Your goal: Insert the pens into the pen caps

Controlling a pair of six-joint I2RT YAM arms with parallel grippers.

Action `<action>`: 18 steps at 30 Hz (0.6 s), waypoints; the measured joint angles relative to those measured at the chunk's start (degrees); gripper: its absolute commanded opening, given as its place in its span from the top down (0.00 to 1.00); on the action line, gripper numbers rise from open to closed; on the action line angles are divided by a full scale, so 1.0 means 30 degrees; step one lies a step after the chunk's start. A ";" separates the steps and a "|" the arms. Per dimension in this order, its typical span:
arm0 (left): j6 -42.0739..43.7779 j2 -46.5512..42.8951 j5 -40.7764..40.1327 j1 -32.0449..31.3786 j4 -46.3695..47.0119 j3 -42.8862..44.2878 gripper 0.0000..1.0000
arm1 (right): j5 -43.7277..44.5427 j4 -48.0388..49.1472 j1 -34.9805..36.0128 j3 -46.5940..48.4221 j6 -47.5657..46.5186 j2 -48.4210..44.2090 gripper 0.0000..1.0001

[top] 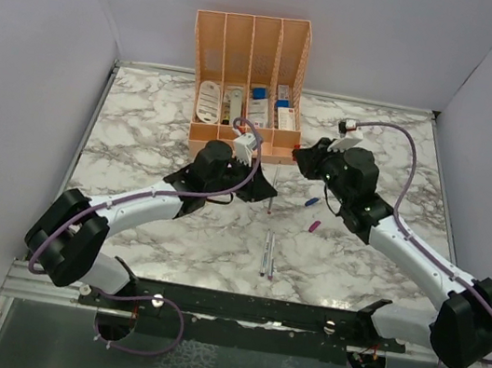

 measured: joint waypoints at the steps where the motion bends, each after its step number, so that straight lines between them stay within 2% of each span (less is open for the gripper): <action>1: -0.0036 0.0109 0.0372 -0.0022 0.0197 0.0066 1.00 | -0.0138 0.0401 0.0000 -0.0007 -0.0058 -0.0044 0.99; 7: -0.0364 0.0546 0.1676 -0.0124 0.0670 0.0364 1.00 | -0.0692 0.2703 0.0000 -0.0627 -0.0379 -0.0874 0.99; 18: -0.0889 0.0568 0.2251 -0.0124 0.0823 0.0882 1.00 | -0.1639 0.5508 0.0000 -0.2259 0.0138 -0.1515 0.99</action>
